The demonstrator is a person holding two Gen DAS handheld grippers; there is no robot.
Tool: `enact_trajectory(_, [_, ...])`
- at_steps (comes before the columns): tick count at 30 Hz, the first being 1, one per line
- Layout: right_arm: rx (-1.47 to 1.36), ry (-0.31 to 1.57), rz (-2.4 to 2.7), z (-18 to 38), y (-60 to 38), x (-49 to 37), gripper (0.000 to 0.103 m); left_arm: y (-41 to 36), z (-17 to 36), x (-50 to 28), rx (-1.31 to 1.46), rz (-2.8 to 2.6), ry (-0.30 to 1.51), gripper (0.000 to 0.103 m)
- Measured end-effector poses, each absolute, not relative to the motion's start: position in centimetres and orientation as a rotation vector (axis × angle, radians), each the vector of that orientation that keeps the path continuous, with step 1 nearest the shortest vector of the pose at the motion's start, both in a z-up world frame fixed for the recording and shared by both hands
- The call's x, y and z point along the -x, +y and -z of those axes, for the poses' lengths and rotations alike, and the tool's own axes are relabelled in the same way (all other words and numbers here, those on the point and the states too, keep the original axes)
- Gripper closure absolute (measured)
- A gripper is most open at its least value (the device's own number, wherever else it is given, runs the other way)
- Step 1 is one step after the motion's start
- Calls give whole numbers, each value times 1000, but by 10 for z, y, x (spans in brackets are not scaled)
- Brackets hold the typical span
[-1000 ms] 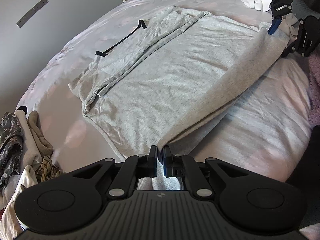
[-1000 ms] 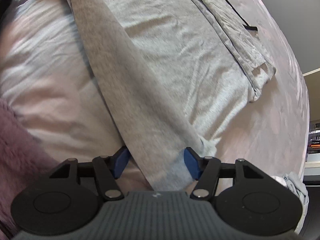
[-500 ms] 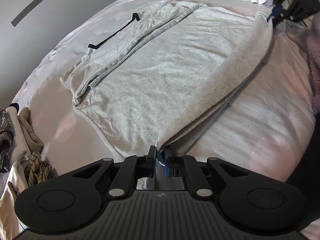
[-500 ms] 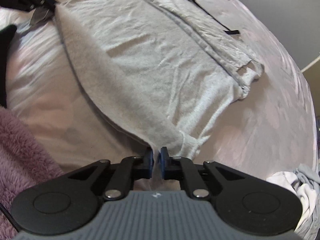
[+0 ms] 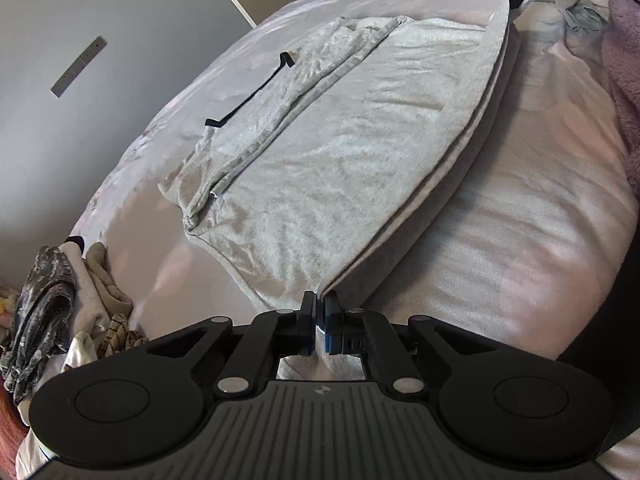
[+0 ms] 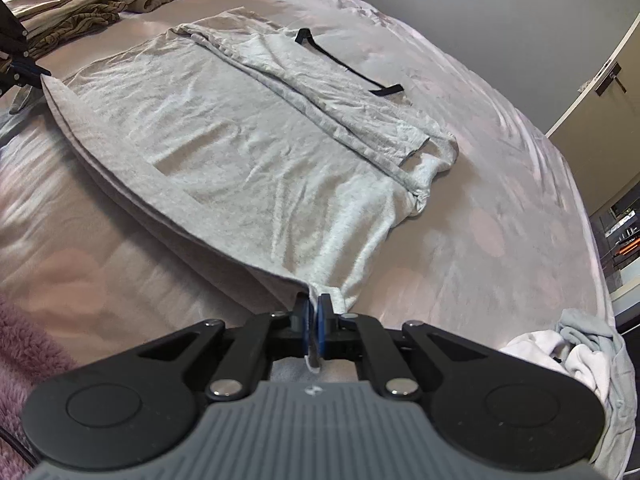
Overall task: Fold clothes
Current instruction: 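Lift the side edge with both grippers and fold it across the garment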
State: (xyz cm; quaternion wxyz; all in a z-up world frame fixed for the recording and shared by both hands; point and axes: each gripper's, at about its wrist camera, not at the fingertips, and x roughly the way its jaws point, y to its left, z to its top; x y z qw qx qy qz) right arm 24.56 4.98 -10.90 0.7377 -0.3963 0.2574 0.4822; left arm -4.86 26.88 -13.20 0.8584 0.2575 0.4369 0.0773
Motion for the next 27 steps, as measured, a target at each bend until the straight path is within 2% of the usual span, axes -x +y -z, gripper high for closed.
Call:
enact_trajectory(13, [731,463,-952,66,3,-204,99,221,99,85,-651,-204,873,102])
enact_trajectory(27, [729,303,-885,18,-41,-154,100,192,48,118,-790,-230,771,102])
